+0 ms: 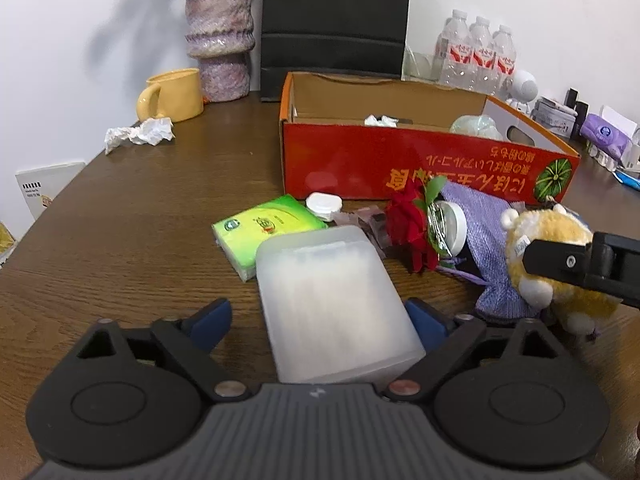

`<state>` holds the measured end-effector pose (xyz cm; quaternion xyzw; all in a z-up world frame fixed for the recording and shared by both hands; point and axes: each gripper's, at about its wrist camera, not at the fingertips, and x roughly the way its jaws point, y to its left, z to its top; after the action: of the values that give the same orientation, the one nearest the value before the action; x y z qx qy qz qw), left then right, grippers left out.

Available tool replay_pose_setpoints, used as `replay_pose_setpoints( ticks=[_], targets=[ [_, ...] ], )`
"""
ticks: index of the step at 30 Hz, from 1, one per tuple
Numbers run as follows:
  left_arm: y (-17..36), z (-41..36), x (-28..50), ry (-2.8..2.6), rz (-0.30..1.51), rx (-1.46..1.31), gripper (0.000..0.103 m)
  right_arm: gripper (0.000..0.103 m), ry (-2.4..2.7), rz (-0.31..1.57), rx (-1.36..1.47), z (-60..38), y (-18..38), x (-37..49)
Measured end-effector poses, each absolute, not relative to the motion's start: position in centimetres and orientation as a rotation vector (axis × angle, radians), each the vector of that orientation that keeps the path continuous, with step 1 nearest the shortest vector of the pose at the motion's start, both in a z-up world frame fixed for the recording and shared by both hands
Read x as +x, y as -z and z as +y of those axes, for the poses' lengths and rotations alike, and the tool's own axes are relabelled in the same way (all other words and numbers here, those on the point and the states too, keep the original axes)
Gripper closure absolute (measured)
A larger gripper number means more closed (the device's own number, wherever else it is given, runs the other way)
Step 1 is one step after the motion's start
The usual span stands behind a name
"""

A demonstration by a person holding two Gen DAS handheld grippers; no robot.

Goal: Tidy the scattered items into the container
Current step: 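Grasp the plush toy with the right gripper while the left grasps the frosted container, then lift both items over the box and release them inside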

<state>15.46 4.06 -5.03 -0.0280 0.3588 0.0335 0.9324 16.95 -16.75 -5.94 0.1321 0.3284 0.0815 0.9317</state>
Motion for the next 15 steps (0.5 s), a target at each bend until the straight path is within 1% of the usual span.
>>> replay_pose_setpoints(
  ticks=[1,2,3,7,15],
  targets=[
    [5.1,4.1,15.4,-0.069,0.735,-0.058,0.026,0.002,-0.172,0.668,0.274,-16.9,6.0,16.9],
    [5.1,4.1,15.4,-0.07,0.732,-0.056,0.029,0.003,-0.181,0.663,0.277,-17.0,6.0,16.8],
    [5.1,4.2,15.3,-0.069,0.73,-0.059,0.035,0.005,-0.187,0.658,0.277,-17.1,6.0,16.7],
    [5.0,4.5,14.7,-0.073,0.723,-0.073,0.036,0.011,-0.223,0.636,0.267,-17.6,5.9,16.1],
    [3.9,4.4,12.4,-0.089,0.659,-0.076,0.037,0.013,-0.252,0.584,0.266,-19.1,5.6,14.3]
  ],
)
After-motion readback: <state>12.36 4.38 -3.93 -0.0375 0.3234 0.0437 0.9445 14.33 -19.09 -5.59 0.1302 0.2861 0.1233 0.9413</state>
